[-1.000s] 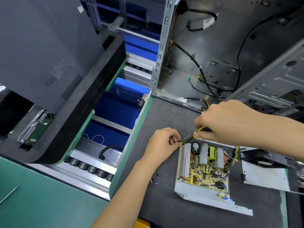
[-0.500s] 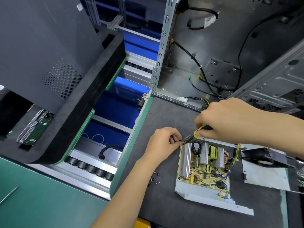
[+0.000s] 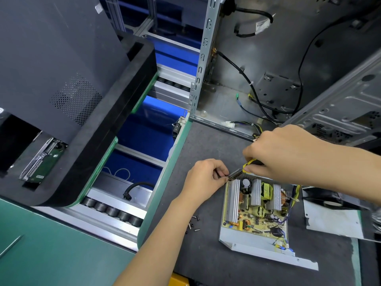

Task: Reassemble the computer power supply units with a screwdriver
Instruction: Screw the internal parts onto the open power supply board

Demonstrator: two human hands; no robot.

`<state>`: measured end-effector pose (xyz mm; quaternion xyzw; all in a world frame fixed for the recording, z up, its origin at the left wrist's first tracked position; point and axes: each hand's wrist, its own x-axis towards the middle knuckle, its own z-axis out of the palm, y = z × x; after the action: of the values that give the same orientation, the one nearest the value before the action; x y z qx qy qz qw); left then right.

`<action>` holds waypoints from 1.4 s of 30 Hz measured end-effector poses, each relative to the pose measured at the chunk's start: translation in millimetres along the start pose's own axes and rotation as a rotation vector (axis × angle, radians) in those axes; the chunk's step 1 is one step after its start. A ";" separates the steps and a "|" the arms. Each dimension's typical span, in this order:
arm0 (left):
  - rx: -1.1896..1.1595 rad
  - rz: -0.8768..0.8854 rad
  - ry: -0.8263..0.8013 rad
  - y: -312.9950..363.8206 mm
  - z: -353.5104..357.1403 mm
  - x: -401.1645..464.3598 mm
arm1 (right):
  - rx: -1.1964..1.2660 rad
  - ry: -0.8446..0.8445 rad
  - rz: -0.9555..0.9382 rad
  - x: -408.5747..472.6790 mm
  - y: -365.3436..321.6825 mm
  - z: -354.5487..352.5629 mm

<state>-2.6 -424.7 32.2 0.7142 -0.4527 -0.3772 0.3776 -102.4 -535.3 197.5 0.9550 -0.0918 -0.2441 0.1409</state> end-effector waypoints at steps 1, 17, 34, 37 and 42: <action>-0.003 -0.001 -0.006 -0.6 -0.5 0.1 | -0.004 0.020 -0.004 -0.5 -1.2 1.5; -0.040 -0.015 -0.043 2.2 -3.8 0.5 | 0.052 0.104 -0.039 -4.6 -5.4 8.5; -0.043 -0.039 -0.055 4.2 -6.4 1.1 | 0.015 0.021 -0.035 -4.1 -7.9 7.0; -0.042 -0.043 -0.054 4.3 -6.0 1.5 | -0.013 -0.010 -0.032 -1.7 -10.0 5.2; -0.033 -0.050 -0.047 4.6 -5.4 2.0 | -0.103 -0.020 -0.006 0.6 -19.8 -3.1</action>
<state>1.1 -426.9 38.1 0.7099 -0.4373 -0.4105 0.3693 -98.3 -516.1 193.6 0.9443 -0.0779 -0.2586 0.1883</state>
